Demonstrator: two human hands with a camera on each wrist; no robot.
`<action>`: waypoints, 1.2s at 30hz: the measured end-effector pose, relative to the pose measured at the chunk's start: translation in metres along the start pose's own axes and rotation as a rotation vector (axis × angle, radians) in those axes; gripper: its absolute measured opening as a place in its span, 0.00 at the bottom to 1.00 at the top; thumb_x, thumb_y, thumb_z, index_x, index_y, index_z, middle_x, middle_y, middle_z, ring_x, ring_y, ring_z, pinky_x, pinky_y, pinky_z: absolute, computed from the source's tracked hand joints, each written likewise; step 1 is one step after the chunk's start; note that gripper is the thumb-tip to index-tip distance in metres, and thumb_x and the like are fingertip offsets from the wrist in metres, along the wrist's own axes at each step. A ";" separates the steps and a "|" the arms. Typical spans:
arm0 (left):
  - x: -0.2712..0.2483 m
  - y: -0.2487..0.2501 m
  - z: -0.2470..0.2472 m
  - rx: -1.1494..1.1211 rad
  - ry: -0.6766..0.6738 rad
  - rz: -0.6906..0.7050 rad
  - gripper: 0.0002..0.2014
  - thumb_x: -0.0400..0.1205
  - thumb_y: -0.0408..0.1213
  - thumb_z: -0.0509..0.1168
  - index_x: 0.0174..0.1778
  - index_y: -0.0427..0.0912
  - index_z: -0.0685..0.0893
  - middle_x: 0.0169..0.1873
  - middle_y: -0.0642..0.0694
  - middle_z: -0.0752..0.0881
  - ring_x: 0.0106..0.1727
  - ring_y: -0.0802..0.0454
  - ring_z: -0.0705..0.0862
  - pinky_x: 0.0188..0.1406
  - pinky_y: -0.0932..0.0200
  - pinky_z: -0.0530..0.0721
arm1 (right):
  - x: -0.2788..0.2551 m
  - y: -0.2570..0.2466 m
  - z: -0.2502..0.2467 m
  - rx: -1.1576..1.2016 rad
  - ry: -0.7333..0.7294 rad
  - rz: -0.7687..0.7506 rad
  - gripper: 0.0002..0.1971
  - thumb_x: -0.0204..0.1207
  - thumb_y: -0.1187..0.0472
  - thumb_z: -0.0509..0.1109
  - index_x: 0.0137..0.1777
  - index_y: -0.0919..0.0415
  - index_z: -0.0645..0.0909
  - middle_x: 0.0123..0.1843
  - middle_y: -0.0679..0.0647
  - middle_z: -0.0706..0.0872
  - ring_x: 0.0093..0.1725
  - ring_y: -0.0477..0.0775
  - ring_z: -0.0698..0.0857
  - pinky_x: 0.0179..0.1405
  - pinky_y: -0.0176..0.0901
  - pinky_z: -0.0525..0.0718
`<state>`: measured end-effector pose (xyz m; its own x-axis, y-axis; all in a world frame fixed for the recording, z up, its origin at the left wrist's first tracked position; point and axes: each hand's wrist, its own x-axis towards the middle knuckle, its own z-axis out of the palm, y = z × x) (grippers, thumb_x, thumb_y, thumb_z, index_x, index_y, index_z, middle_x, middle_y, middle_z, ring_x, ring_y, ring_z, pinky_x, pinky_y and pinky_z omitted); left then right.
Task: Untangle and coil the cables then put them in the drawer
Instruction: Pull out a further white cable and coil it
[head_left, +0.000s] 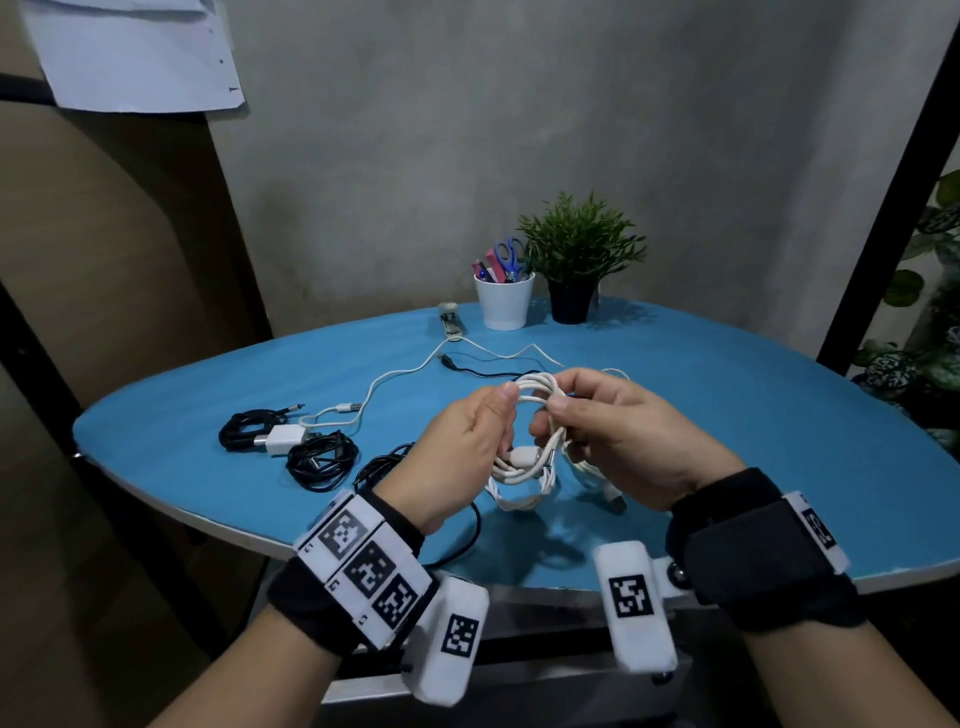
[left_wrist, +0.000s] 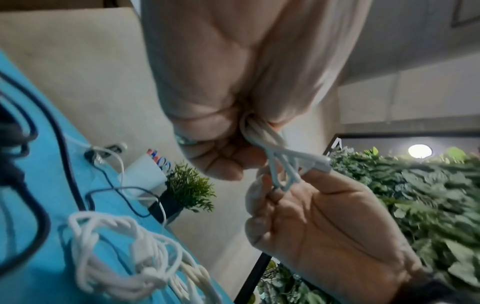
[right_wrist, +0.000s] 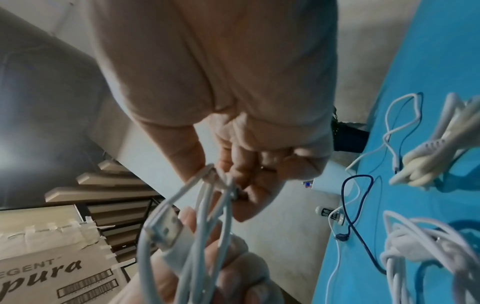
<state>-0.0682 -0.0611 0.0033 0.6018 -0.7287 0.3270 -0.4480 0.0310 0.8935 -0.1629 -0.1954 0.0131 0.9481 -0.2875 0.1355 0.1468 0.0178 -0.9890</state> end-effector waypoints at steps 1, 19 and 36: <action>0.000 0.001 -0.001 0.002 0.001 0.005 0.20 0.86 0.48 0.50 0.29 0.44 0.70 0.22 0.54 0.71 0.23 0.59 0.66 0.28 0.62 0.67 | 0.000 0.001 0.000 0.009 -0.006 -0.008 0.03 0.72 0.62 0.71 0.45 0.58 0.81 0.35 0.52 0.87 0.32 0.46 0.80 0.30 0.37 0.68; -0.009 -0.003 0.022 -0.583 0.247 0.126 0.17 0.73 0.35 0.67 0.57 0.46 0.74 0.35 0.51 0.88 0.39 0.59 0.86 0.41 0.68 0.82 | 0.012 0.000 0.008 0.382 0.276 -0.066 0.04 0.76 0.70 0.66 0.45 0.63 0.82 0.33 0.54 0.89 0.29 0.43 0.85 0.26 0.31 0.82; -0.003 0.000 0.015 -0.438 0.132 -0.008 0.19 0.77 0.21 0.66 0.55 0.49 0.70 0.40 0.45 0.77 0.35 0.58 0.77 0.34 0.66 0.79 | 0.015 -0.004 0.013 0.354 0.344 -0.128 0.03 0.75 0.70 0.68 0.44 0.65 0.83 0.32 0.54 0.86 0.28 0.45 0.81 0.26 0.31 0.81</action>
<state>-0.0801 -0.0693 -0.0029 0.6955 -0.6378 0.3308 -0.1387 0.3327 0.9328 -0.1456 -0.1878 0.0194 0.7773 -0.6062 0.1683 0.3989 0.2681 -0.8769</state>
